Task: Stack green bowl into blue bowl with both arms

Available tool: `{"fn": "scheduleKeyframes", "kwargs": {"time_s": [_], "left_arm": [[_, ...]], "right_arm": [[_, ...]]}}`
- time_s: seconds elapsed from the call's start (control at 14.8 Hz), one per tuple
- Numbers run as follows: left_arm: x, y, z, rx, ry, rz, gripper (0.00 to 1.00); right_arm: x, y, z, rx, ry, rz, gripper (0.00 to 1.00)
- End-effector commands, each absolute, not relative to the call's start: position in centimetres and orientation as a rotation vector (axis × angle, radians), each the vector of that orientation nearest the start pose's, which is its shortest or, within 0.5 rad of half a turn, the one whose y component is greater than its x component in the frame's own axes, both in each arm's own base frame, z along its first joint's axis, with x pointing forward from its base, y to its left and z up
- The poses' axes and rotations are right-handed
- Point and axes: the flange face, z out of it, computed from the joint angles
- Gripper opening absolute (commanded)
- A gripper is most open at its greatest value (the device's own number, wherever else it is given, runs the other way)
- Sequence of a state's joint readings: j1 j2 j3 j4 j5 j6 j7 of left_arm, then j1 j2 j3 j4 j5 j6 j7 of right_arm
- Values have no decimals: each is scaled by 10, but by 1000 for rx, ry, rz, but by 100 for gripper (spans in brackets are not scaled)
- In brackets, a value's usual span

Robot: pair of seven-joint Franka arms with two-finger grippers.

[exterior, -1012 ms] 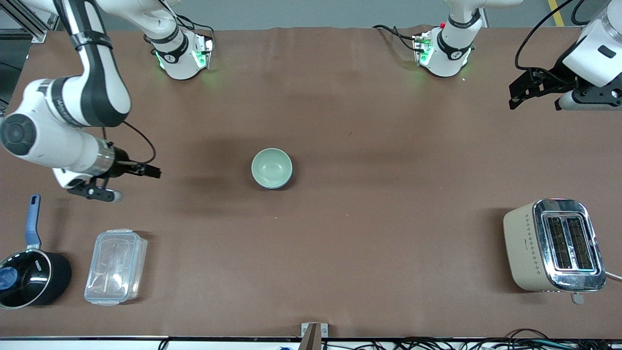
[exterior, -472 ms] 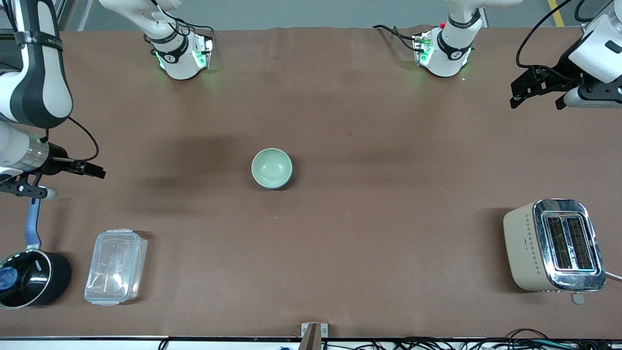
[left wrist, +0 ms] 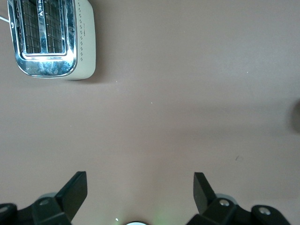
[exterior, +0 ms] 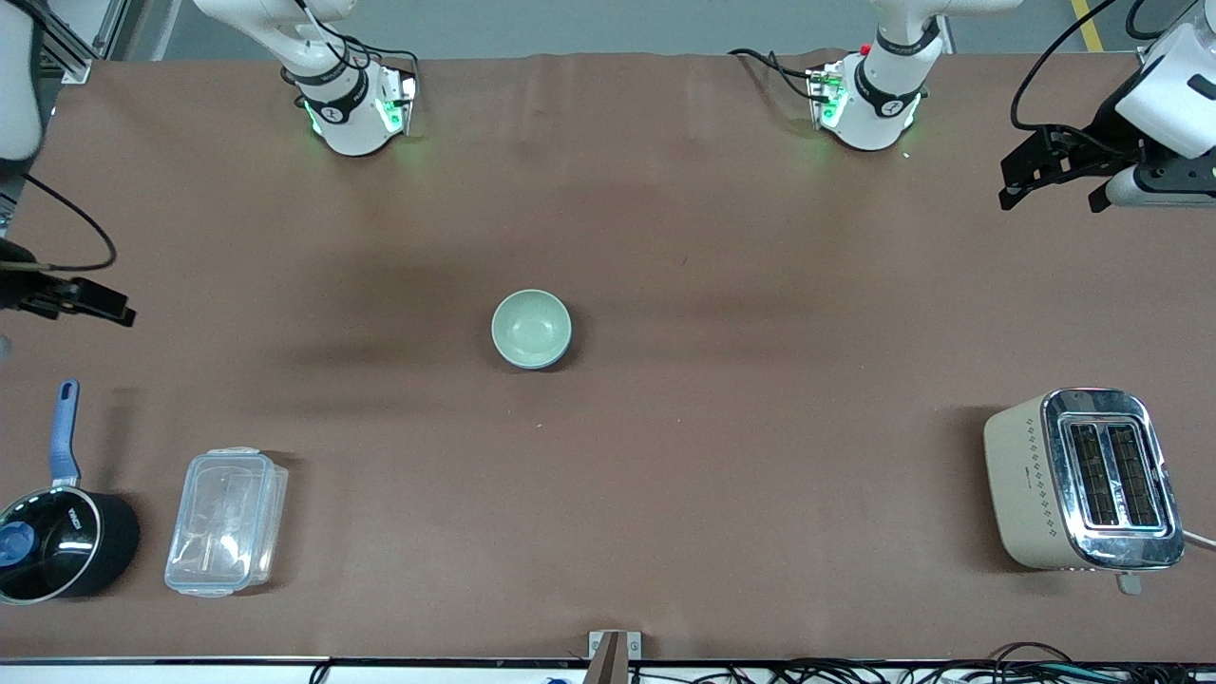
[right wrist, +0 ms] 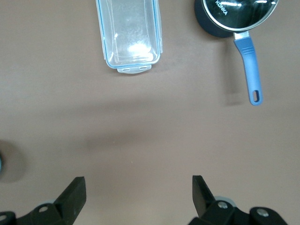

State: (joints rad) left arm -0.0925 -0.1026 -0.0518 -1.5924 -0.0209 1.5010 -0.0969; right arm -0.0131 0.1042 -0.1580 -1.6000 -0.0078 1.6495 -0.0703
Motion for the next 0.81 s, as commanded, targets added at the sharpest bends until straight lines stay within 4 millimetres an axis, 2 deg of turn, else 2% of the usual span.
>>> {"fn": "scheduleKeyframes", "kwargs": {"time_s": [0.0, 0.2, 0.54, 0.74], "left_arm": [[504, -76, 674, -3157, 107, -16, 100], [504, -77, 674, -3156, 110, -14, 100], [504, -76, 673, -3117, 119, -8, 100], [503, -77, 673, -3115, 121, -6, 100]], "right_arm": [[568, -91, 590, -3165, 125, 117, 100], [548, -83, 616, -3147, 104, 57, 100], [503, -85, 617, -3136, 96, 74, 100], [502, -91, 617, -3140, 115, 73, 100]]}}
